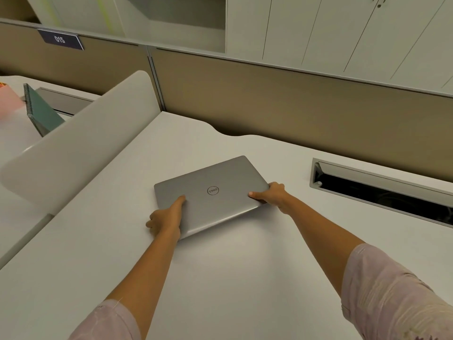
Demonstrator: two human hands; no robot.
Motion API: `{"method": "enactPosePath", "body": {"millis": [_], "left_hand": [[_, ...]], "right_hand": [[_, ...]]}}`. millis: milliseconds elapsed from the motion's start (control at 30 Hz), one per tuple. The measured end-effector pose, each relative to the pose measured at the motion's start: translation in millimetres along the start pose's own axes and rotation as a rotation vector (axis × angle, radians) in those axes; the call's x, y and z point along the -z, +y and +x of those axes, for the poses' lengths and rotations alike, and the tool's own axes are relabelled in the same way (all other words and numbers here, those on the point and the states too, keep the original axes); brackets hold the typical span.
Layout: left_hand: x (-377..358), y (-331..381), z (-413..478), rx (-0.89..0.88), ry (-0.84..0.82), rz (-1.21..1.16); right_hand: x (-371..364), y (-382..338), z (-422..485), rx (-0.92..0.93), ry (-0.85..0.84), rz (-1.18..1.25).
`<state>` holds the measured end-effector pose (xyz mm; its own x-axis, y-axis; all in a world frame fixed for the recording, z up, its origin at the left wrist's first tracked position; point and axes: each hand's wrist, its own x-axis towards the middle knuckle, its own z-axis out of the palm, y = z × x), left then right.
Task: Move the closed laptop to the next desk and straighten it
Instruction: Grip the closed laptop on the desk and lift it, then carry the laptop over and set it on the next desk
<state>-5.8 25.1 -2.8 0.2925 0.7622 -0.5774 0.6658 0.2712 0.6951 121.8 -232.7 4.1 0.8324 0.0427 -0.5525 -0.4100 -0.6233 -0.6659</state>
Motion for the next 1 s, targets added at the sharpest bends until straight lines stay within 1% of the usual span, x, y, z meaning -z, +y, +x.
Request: {"method": "enactPosePath", "body": {"millis": [133,233,400,633,767,1000], "left_hand": [[1.9,-6.9,-19.0,-0.043,-0.028,0.01],[0.6,-11.7,-35.1,-0.1,-0.051,0.029],[0.3,-20.1,-67.5,-0.152,-0.106,0.063],[-4.5,-45.9,-109.9,-0.211,-0.213,0.103],[-8.8,-67.3,-128.3,-0.233,-0.295,0.153],[-19.8,-109.1,-163.1,-0.293,-0.388,0.243]], "right_hand": [[5.2,26.9,-21.4,-0.035,0.048,0.041],[12.8,47.7,-38.8,-0.025,0.089,0.069],[28.0,77.4,-72.2,-0.024,0.223,0.056],[49.2,124.1,-112.8,-0.063,0.338,0.239],[58.7,155.5,-135.9,-0.071,0.363,0.382],[70.0,212.3,-174.8,-0.15,0.432,0.442]]}}
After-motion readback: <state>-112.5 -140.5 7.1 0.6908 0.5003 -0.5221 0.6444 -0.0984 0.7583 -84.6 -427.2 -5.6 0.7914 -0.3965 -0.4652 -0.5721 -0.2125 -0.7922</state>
